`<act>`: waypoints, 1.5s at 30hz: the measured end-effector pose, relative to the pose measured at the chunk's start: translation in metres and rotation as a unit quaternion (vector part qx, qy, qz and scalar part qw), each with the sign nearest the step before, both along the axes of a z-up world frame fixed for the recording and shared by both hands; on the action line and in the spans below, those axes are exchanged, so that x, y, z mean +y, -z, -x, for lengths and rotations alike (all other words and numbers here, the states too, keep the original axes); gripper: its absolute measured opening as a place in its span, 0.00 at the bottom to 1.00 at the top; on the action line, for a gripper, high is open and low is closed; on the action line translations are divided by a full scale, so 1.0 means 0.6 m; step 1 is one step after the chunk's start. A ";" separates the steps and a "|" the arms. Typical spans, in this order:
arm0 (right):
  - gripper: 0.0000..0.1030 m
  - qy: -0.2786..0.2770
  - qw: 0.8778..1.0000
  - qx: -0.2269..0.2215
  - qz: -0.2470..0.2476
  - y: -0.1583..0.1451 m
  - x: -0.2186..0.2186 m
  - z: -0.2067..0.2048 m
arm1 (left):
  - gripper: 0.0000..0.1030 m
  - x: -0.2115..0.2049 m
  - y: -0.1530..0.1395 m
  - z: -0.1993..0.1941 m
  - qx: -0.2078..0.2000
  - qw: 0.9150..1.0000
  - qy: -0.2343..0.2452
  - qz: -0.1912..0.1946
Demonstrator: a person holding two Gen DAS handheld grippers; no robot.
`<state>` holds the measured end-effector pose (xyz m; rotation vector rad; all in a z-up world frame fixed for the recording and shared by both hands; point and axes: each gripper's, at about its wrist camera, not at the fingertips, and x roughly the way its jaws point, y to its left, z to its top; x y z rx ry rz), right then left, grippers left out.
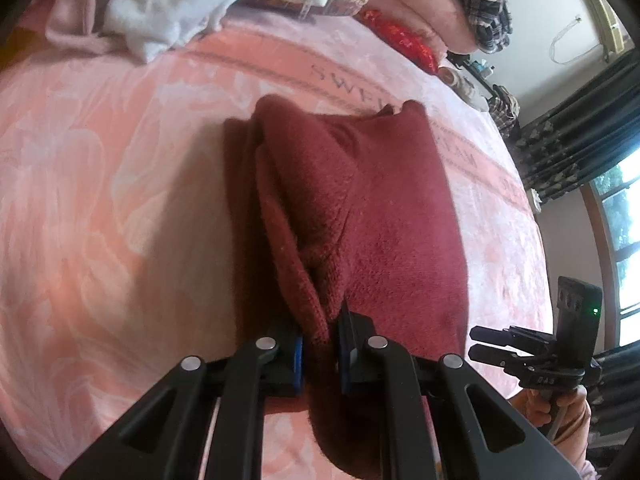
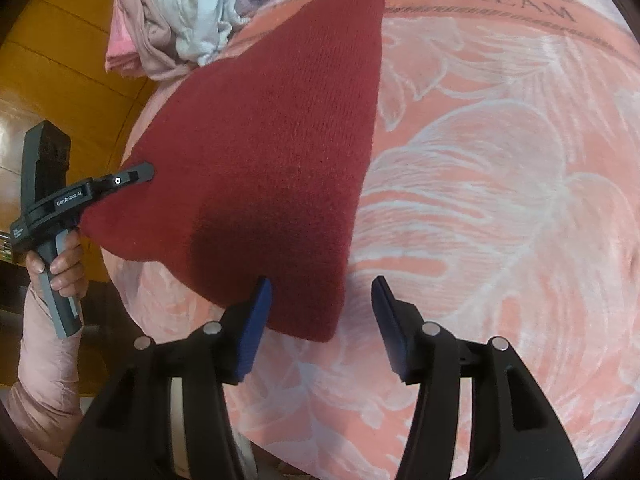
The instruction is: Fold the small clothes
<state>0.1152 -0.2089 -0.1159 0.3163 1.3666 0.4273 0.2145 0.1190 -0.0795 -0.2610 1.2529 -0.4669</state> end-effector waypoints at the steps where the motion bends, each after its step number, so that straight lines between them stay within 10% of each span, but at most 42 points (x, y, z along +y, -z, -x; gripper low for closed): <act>1: 0.51 -0.002 1.000 0.003 0.000 0.004 0.005 0.000 | 0.13 0.001 0.003 0.000 0.000 1.000 0.001 0.001; 17: 0.29 0.008 0.999 0.039 0.007 0.080 0.028 -0.002 | 0.16 0.000 0.078 0.018 -0.009 0.999 0.024 -0.023; 24: 0.43 0.004 1.000 0.015 -0.004 0.052 0.026 0.007 | 0.56 0.022 0.023 0.047 -0.018 0.999 -0.002 -0.030; 33: 0.50 0.006 1.000 0.013 -0.001 0.059 0.037 0.019 | 0.63 0.003 -0.022 0.118 -0.042 0.998 0.015 -0.035; 39: 0.35 0.000 1.000 0.014 0.003 0.062 0.042 0.019 | 0.11 -0.022 0.029 0.106 -0.011 0.998 0.027 -0.059; 45: 0.19 -0.004 0.999 -0.001 -0.048 0.034 0.019 0.024 | 0.09 0.029 -0.005 0.108 -0.036 0.999 -0.004 -0.028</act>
